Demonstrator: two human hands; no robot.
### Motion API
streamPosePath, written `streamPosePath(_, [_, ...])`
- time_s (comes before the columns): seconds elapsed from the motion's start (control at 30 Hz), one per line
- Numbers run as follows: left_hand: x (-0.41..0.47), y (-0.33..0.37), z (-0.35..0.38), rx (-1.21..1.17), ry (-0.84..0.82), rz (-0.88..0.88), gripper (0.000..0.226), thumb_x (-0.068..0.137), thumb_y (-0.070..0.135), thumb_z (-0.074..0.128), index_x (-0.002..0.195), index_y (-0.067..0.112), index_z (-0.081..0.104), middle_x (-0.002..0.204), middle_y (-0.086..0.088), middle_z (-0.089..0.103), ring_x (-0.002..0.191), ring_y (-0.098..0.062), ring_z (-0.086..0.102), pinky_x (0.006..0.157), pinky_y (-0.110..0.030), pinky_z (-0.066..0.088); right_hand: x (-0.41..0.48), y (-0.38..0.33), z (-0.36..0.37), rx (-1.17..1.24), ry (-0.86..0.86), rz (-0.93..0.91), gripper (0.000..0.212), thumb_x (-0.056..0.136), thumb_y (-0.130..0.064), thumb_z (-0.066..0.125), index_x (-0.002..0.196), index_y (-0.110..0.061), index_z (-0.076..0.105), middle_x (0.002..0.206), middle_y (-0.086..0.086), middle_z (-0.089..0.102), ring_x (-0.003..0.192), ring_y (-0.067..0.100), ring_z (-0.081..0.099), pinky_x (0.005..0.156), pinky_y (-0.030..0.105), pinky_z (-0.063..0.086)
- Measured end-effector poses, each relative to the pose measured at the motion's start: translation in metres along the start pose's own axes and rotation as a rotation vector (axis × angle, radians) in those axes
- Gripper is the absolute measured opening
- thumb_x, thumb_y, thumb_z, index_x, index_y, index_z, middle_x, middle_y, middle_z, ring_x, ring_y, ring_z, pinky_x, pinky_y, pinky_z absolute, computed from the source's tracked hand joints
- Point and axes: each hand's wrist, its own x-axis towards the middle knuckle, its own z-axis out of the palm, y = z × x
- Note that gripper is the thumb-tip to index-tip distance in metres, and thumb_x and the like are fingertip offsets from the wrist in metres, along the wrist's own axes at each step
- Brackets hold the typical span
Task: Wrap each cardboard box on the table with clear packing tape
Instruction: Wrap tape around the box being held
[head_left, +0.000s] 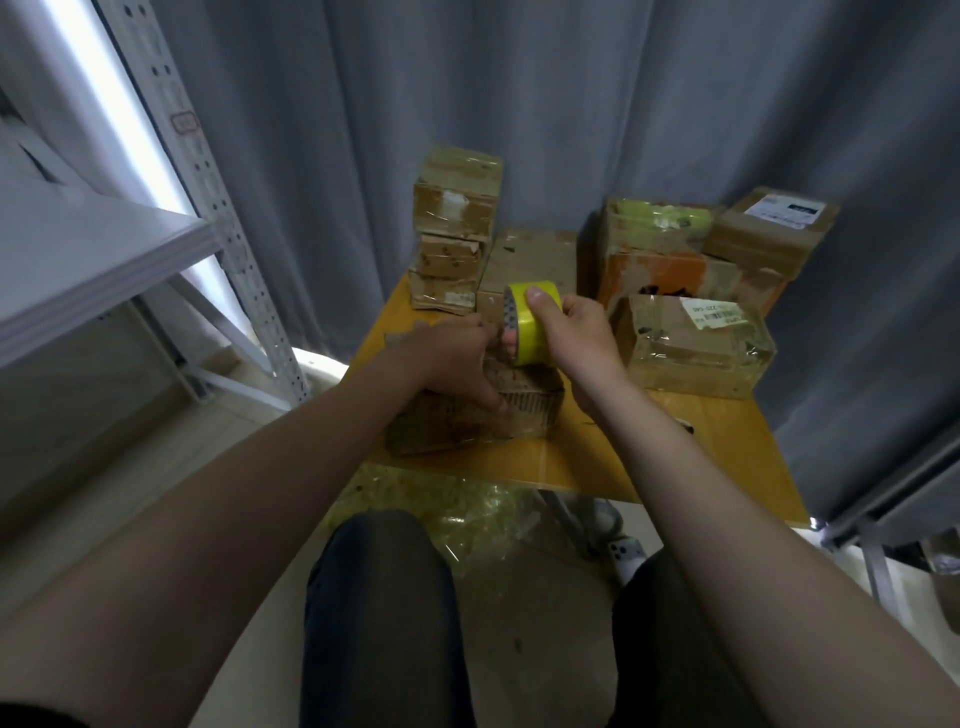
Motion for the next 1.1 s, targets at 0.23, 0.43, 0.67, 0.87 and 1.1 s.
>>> streamPosePath(0.23, [0.003,-0.002,0.001,-0.040,0.026,-0.029,0.102,0.059,0.076,0.078,0.143,0.030,0.043,0.142,0.002,0.049,0.132,-0.027,0.047,0.098,-0.051,0.040,-0.021,-0.009,-0.001,-0.123,0.003,-0.024,0.065,0.092,-0.057,0.064,0.087,0.007,0.066,0.076,0.027,0.071,0.069,0.036,0.074,0.067,0.050,0.062])
streamPosePath(0.43, [-0.002,0.003,-0.002,-0.029,-0.011,-0.071,0.122,0.070,0.065,0.077,0.164,0.025,0.010,0.166,-0.001,0.024,0.150,-0.029,0.029,0.114,-0.056,0.027,-0.070,0.009,-0.025,0.038,-0.181,0.154,0.032,0.108,-0.026,0.053,0.101,0.001,0.066,0.074,0.018,0.075,0.061,0.028,0.071,0.065,0.041,0.061])
streamPosePath(0.67, [-0.004,0.003,-0.001,-0.015,-0.014,-0.048,0.131,0.063,0.075,0.078,0.164,0.026,0.010,0.167,0.002,0.022,0.151,-0.026,0.028,0.115,-0.055,0.028,-0.096,0.065,-0.013,0.002,-0.147,0.261,0.028,0.109,-0.030,0.050,0.110,-0.002,0.059,0.075,0.018,0.077,0.065,0.028,0.076,0.065,0.037,0.063])
streamPosePath(0.87, [-0.001,-0.001,0.003,-0.032,-0.003,-0.029,0.130,0.064,0.075,0.078,0.164,0.025,0.010,0.167,0.003,0.023,0.151,-0.024,0.028,0.116,-0.053,0.030,-0.092,0.070,-0.011,0.020,-0.142,0.299,0.023,0.109,-0.029,0.051,0.103,-0.008,0.059,0.077,0.022,0.076,0.070,0.036,0.075,0.070,0.044,0.063])
streamPosePath(1.1, [0.002,-0.004,0.007,-0.033,0.006,-0.019,0.130,0.064,0.075,0.077,0.163,0.025,0.009,0.167,0.003,0.023,0.150,-0.025,0.029,0.118,-0.053,0.027,-0.089,0.074,-0.019,-0.165,-0.025,0.172,0.054,0.094,-0.044,0.071,0.126,-0.022,0.034,0.128,0.005,0.049,0.115,0.022,0.055,0.088,0.032,0.045])
